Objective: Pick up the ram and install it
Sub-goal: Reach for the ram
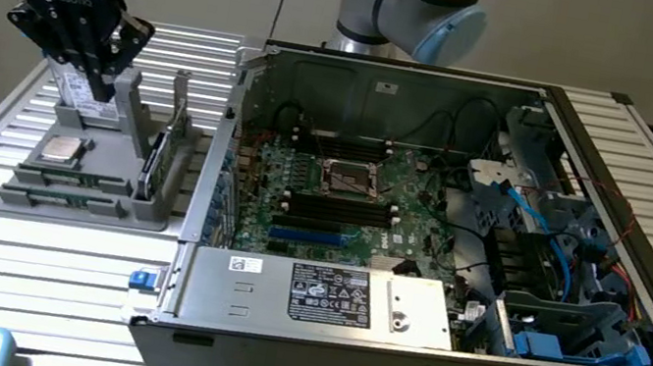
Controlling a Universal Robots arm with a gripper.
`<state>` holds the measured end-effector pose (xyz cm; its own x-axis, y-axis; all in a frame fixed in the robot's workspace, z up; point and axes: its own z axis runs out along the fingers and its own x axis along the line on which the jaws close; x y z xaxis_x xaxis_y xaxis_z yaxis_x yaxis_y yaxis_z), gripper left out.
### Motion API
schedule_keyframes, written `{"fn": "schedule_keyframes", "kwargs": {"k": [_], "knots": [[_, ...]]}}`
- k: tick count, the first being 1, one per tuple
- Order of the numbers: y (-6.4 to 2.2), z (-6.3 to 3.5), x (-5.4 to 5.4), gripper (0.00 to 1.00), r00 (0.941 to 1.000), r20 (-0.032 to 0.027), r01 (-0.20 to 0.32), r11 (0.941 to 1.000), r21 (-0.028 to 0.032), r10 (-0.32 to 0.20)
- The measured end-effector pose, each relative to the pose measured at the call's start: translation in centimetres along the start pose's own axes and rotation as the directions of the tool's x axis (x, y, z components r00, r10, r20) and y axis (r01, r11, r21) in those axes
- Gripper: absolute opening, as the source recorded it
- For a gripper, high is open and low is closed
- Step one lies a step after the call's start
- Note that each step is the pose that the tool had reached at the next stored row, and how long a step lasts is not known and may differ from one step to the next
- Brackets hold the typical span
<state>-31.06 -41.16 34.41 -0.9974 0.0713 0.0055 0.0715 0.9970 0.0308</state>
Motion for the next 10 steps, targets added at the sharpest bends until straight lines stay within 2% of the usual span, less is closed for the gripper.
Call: {"fn": "schedule_keyframes", "kwargs": {"k": [6, 10], "knots": [[-0.23, 0.66, 2.7, 0.11, 1.0000, 0.0002, 0.000, 1.0000, 0.0050, 0.000], [-0.43, 0.99, 4.0, 0.11, 1.0000, 0.0002, 0.000, 1.0000, 0.0074, 0.000]]}}
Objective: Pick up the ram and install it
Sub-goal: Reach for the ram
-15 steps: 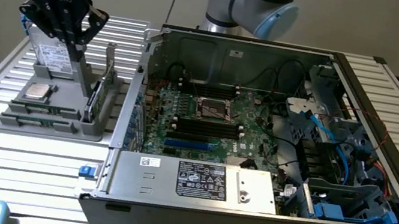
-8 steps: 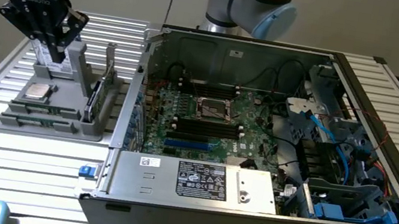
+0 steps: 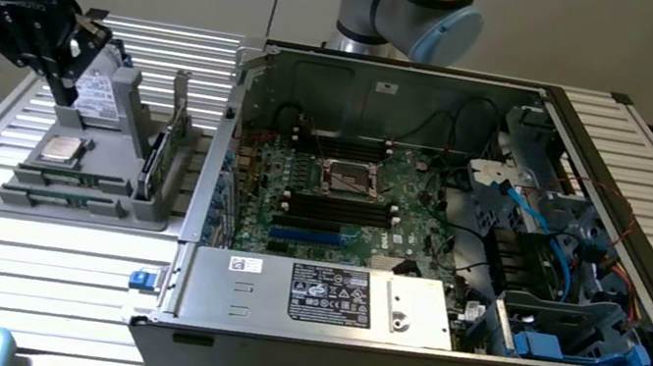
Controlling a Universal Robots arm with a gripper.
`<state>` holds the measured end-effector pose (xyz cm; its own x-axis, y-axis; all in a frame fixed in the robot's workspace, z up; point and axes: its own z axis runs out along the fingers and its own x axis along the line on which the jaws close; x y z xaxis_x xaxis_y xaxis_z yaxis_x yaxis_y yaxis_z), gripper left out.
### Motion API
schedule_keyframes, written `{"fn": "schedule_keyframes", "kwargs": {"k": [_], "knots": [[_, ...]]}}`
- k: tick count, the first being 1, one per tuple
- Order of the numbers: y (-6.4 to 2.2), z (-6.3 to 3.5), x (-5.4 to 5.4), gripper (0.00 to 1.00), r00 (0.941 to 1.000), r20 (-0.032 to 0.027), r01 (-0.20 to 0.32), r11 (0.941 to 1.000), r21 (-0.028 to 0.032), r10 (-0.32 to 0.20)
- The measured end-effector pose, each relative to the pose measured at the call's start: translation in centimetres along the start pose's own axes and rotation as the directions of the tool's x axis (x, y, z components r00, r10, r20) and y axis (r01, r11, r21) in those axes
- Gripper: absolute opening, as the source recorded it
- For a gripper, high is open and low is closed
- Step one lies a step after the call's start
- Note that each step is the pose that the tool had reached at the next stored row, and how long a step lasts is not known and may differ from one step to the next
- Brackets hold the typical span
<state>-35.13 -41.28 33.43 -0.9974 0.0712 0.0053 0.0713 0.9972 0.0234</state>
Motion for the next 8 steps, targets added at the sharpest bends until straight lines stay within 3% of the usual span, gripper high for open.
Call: {"fn": "schedule_keyframes", "kwargs": {"k": [8], "knots": [[-0.74, 0.26, 0.76, 0.11, 1.0000, -0.0006, 0.002, 1.0000, 0.0054, -0.002]]}}
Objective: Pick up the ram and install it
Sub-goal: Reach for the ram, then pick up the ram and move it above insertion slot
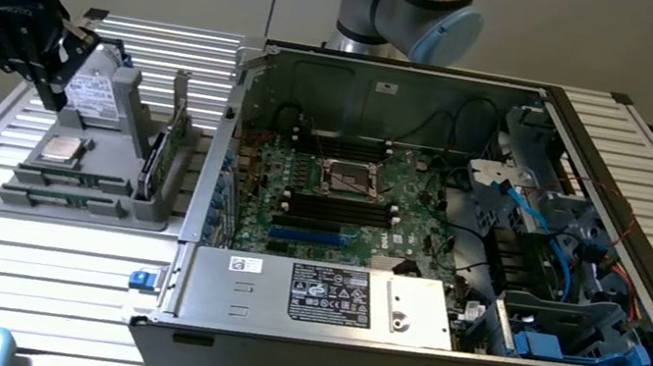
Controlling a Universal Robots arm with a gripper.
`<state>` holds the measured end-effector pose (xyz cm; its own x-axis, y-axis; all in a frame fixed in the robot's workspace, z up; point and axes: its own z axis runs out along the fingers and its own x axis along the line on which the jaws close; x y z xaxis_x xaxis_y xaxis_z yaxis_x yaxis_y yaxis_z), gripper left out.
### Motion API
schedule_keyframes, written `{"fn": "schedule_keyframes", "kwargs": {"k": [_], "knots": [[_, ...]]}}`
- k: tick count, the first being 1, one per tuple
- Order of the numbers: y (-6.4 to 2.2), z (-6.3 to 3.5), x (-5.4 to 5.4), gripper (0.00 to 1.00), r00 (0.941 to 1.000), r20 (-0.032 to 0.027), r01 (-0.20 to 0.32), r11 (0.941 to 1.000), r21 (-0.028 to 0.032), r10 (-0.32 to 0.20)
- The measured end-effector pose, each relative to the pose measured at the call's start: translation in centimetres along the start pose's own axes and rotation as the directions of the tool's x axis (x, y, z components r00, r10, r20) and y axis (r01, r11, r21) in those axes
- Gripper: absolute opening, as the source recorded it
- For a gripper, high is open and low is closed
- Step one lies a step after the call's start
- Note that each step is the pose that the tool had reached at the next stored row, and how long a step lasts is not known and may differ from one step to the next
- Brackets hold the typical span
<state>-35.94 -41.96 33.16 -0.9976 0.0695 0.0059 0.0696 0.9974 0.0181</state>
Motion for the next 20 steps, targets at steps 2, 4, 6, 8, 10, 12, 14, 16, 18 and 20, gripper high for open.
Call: {"fn": "schedule_keyframes", "kwargs": {"k": [2, 4, 6, 8, 10, 12, 14, 16, 18, 20], "knots": [[-0.05, 0.10, 0.12, 0.11, 1.0000, 0.0005, 0.001, 1.0000, 0.0049, -0.001], [-0.06, 0.19, 0.21, 0.11, 1.0000, 0.0010, 0.004, 0.9999, 0.0139, -0.004], [-0.07, 0.23, 0.21, 0.11, 1.0000, 0.0013, 0.005, 0.9998, 0.0198, -0.005], [-0.07, 0.23, 0.21, 0.11, 1.0000, 0.0013, 0.005, 0.9998, 0.0199, -0.005], [-0.06, 0.23, 0.22, 0.11, 1.0000, 0.0014, 0.005, 0.9998, 0.0199, -0.005], [-0.06, 0.23, 0.22, 0.11, 0.9999, 0.0012, 0.014, 0.9997, 0.0188, -0.014], [-0.06, 0.23, 0.21, 0.11, 0.9988, 0.0002, 0.049, 0.9987, 0.0121, -0.049], [-0.06, 0.23, 0.22, 0.11, 0.9963, -0.0008, 0.086, 0.9963, 0.0043, -0.086], [-0.06, 0.24, 0.22, 0.11, 0.9938, -0.0010, 0.112, 0.9938, -0.0016, -0.112], [-0.06, 0.24, 0.24, 0.11, 0.9906, -0.0012, 0.136, 0.9906, -0.0016, -0.136]]}}
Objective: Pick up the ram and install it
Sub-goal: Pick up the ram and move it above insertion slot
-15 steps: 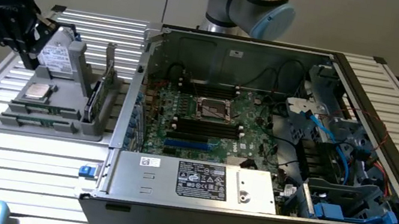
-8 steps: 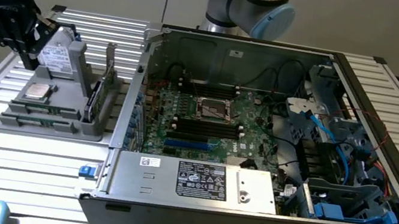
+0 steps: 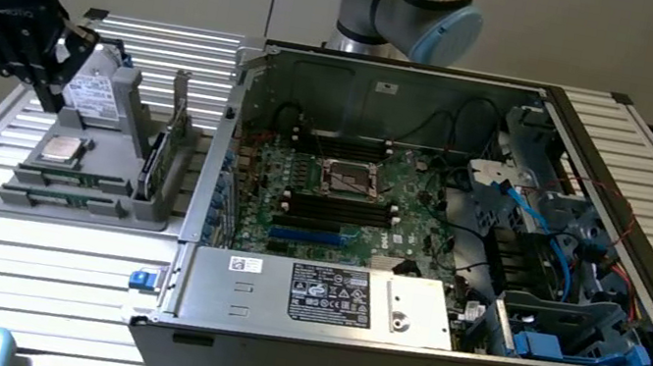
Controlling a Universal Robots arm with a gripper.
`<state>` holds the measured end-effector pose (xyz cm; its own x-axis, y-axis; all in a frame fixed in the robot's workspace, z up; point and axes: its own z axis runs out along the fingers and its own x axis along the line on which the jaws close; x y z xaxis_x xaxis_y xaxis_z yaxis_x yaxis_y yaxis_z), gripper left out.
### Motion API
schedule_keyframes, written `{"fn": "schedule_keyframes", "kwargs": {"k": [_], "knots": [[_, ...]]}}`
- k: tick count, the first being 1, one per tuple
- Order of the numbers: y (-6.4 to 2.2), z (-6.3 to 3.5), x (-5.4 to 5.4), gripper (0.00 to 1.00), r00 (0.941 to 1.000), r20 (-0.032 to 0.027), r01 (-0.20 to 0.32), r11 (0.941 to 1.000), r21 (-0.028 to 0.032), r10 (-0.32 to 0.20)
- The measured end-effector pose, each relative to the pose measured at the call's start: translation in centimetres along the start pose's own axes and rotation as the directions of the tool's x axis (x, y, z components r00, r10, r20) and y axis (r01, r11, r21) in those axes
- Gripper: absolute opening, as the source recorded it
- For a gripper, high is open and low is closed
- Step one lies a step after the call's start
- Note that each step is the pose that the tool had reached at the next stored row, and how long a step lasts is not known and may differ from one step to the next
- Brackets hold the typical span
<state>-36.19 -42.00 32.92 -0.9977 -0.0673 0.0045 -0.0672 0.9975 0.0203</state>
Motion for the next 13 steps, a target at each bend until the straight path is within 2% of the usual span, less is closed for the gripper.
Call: {"fn": "schedule_keyframes", "kwargs": {"k": [4, 7, 10, 13], "knots": [[0.00, 0.00, 0.00, 0.11, 0.9974, -0.0015, 0.073, 0.9974, 0.0003, -0.073], [0.00, 0.01, 0.00, 0.11, 0.9919, -0.0027, 0.127, 0.9919, 0.0004, -0.127], [0.00, 0.01, 0.00, 0.11, 0.9836, -0.0038, 0.181, 0.9836, 0.0005, -0.181], [0.00, 0.01, 0.00, 0.11, 0.9721, -0.0049, 0.234, 0.9721, 0.0005, -0.234]]}}
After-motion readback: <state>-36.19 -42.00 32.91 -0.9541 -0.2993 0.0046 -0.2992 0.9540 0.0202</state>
